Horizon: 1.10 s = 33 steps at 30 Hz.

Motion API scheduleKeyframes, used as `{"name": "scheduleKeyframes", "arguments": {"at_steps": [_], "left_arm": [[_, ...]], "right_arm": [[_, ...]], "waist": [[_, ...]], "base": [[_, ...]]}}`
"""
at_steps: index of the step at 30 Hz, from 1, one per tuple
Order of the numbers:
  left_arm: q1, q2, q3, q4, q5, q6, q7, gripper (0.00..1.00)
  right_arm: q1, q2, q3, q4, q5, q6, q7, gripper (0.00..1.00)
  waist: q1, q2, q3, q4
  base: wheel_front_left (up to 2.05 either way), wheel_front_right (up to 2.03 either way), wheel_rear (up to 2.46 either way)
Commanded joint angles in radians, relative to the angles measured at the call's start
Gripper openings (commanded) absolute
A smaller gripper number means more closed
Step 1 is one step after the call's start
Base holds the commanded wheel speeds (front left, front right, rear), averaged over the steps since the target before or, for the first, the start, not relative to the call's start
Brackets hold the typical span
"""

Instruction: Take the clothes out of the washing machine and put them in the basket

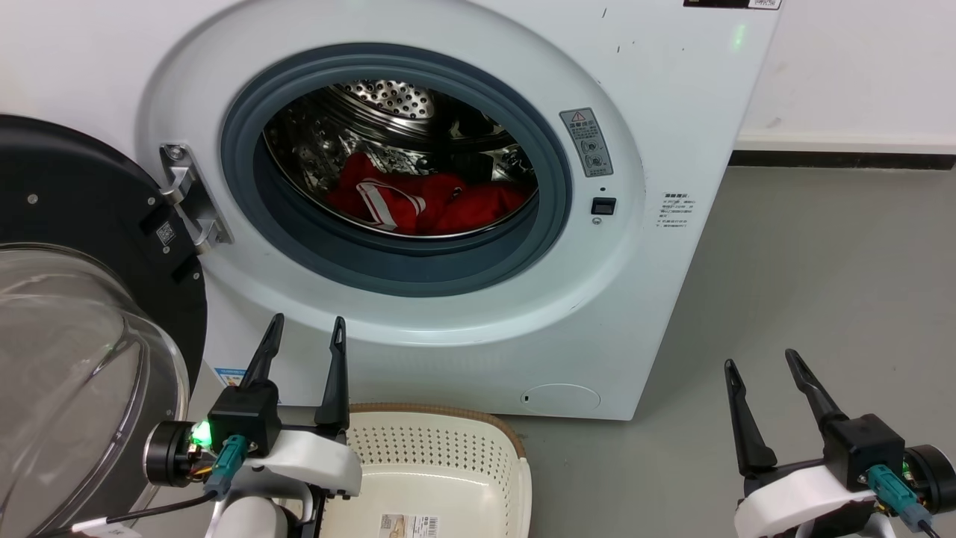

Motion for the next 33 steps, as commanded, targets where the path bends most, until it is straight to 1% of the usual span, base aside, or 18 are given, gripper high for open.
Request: {"name": "scheduleKeyframes", "arguments": {"at_steps": [1, 11, 17, 21, 26, 30, 33], "left_arm": [[0.007, -0.004, 0.002, 0.001, -0.005, -0.003, -0.003, 1.00], [0.007, -0.009, 0.006, 0.003, 0.006, -0.008, -0.003, 1.00], [-0.032, -0.012, 0.008, 0.004, 0.011, -0.003, -0.003, 1.00], [-0.091, -0.014, 0.005, 0.010, 0.016, -0.001, -0.003, 1.00], [-0.198, -0.011, 0.009, 0.022, 0.022, 0.003, -0.003, 1.00], [-0.306, 0.003, 0.023, 0.051, 0.033, 0.011, -0.003, 1.00], [-0.403, 0.033, 0.033, 0.096, 0.044, 0.010, -0.003, 1.00]], "right_arm": [[0.000, 0.001, 0.000, 0.001, 0.005, 0.000, -0.006, 1.00], [0.002, 0.001, 0.000, 0.003, 0.015, 0.000, -0.010, 1.00], [-0.024, 0.001, 0.003, -0.014, 0.016, 0.000, -0.011, 1.00], [-0.056, 0.001, 0.014, -0.035, 0.020, 0.000, -0.013, 1.00], [-0.108, 0.001, 0.042, -0.064, 0.025, 0.000, -0.016, 1.00], [-0.149, 0.001, 0.057, -0.080, 0.029, 0.000, -0.023, 1.00], [-0.186, 0.001, 0.068, -0.084, 0.033, 0.000, -0.032, 1.00]], "waist": [[-0.0001, 0.0000, 0.000, 0.000], [-0.0001, 0.0000, 0.006, -0.001], [-0.0001, 0.0000, 0.046, -0.005], [-0.0001, 0.0000, 0.109, -0.022], [-0.0001, 0.0000, 0.217, -0.058], [-0.0001, 0.0000, 0.310, -0.090], [-0.0001, 0.0000, 0.383, -0.117]], "base": [[0.00, 0.00, 0.00], [0.00, 0.00, 0.00], [0.00, 0.00, 0.00], [0.00, 0.00, 0.00], [0.00, 0.00, 0.00], [0.00, 0.00, 0.00], [0.00, 0.00, 0.00]]}}
